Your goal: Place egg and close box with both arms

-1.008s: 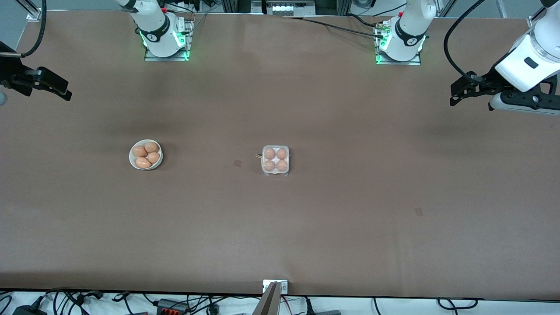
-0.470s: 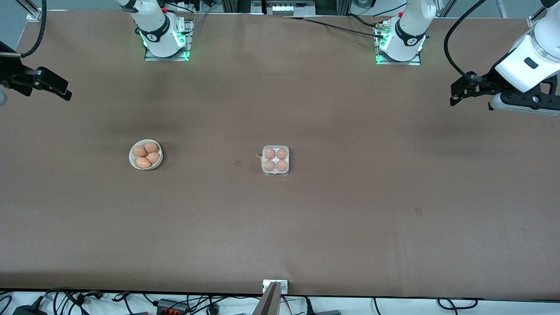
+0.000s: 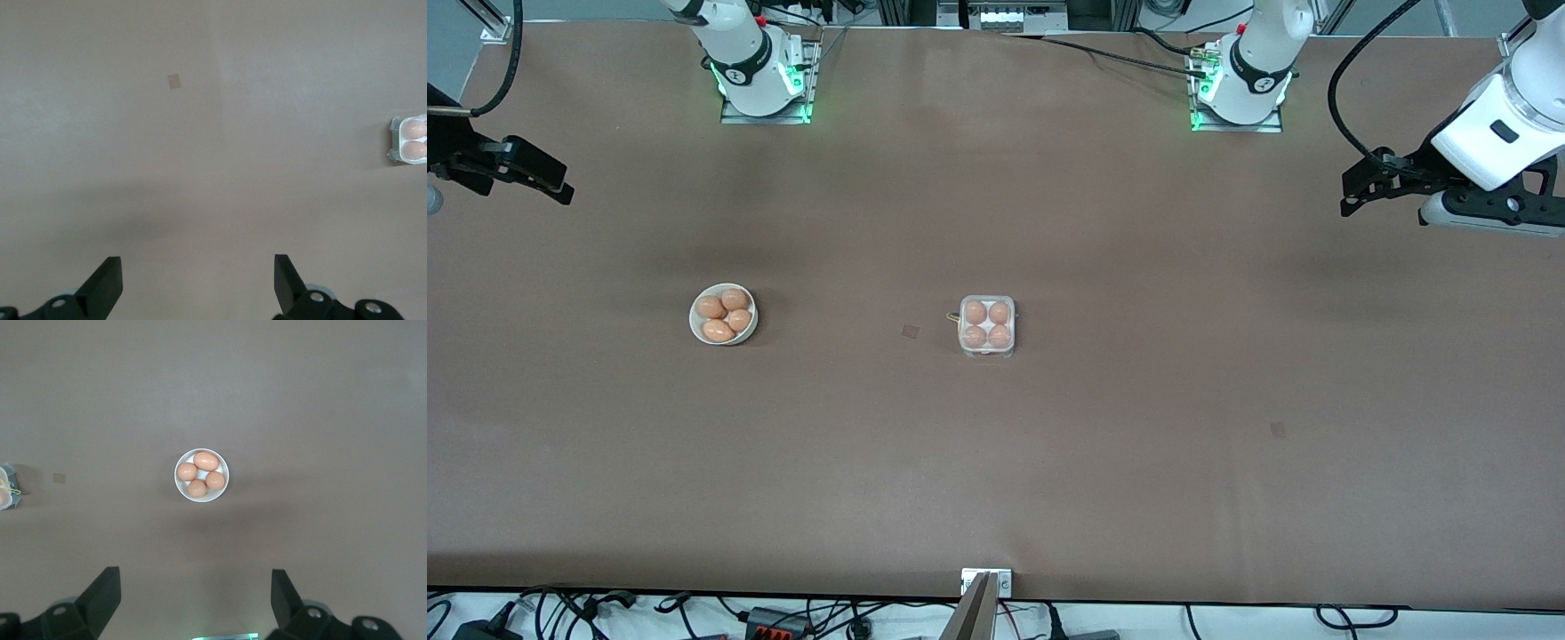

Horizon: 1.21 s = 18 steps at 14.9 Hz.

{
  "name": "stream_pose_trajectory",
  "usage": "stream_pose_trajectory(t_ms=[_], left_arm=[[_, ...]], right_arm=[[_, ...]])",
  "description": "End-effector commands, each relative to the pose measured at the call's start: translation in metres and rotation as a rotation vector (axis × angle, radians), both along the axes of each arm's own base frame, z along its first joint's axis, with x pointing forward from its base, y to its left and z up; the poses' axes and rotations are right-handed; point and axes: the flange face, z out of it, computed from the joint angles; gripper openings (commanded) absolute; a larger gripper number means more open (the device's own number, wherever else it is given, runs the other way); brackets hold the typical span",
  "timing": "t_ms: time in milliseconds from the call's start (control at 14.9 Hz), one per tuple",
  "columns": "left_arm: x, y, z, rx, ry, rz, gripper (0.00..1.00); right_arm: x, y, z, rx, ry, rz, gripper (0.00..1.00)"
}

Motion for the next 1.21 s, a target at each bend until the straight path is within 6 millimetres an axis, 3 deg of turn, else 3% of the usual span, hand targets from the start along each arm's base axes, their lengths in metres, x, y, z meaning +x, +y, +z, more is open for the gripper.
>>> stream_pose_trajectory(t_ms=[0, 874, 1142], left_arm=[[0.0047, 0.0021, 0.0059, -0.009, 0.002, -0.007, 1.00], [0.0046, 0.0012, 0.0059, -0.009, 0.002, -0.005, 1.00], [0.0040, 0.0012, 0.0066, -0.009, 0.002, -0.008, 1.00]], right_arm=[[-0.0027, 0.0029, 0.0067, 0.000, 0.000, -0.006, 1.00], [0.0021, 0.0051, 0.0020, 0.001, -0.003, -0.005, 1.00], [0.0032, -0.0026, 0.0003, 0.000, 0.000, -0.015, 1.00]])
